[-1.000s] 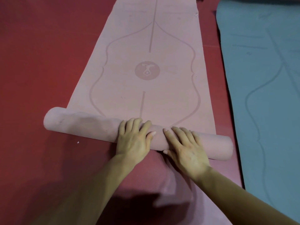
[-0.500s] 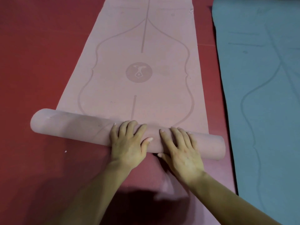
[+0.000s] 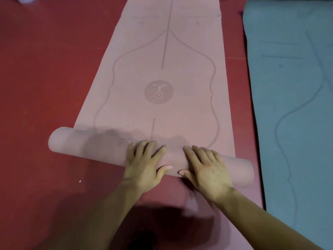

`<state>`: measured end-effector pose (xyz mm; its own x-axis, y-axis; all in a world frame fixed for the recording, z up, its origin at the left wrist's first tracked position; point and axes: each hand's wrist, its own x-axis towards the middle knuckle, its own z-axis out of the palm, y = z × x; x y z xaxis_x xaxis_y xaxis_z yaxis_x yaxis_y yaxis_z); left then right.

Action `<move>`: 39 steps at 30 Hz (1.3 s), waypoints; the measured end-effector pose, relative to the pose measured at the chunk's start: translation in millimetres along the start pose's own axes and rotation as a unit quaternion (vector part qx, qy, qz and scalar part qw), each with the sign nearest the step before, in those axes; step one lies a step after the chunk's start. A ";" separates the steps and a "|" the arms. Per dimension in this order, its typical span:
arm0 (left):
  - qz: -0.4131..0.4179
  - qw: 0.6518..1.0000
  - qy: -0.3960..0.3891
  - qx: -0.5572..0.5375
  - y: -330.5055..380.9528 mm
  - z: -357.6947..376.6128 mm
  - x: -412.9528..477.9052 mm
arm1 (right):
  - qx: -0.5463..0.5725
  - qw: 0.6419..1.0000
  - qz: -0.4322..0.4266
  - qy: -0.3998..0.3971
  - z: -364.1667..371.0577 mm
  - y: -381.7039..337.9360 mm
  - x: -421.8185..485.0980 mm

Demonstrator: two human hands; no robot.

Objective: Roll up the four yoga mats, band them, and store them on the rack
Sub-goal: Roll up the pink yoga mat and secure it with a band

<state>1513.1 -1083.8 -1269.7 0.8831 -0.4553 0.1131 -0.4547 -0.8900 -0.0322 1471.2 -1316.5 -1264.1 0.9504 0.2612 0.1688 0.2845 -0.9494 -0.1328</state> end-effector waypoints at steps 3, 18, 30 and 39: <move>0.004 1.000 0.026 0.004 -1.1 7.0 15.1 | 0.006 1.000 -0.011 0.019 2.6 0.6 5.0; 0.004 0.997 0.063 -0.036 5.0 12.0 21.0 | 0.011 0.999 -0.041 0.027 7.6 21.9 27.5; -0.017 0.999 0.030 -0.025 3.8 4.7 63.4 | -0.027 0.998 -0.024 0.043 10.5 17.4 29.8; -0.014 0.995 0.087 -0.037 3.1 19.2 61.8 | 0.024 0.998 -0.042 0.031 9.2 42.4 61.3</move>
<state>1568.5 -1115.1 -1281.9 0.8654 -0.4136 0.2828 -0.4430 -0.8953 0.0463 1542.6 -1339.2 -1268.4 0.9138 0.3269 0.2412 0.3701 -0.9147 -0.1625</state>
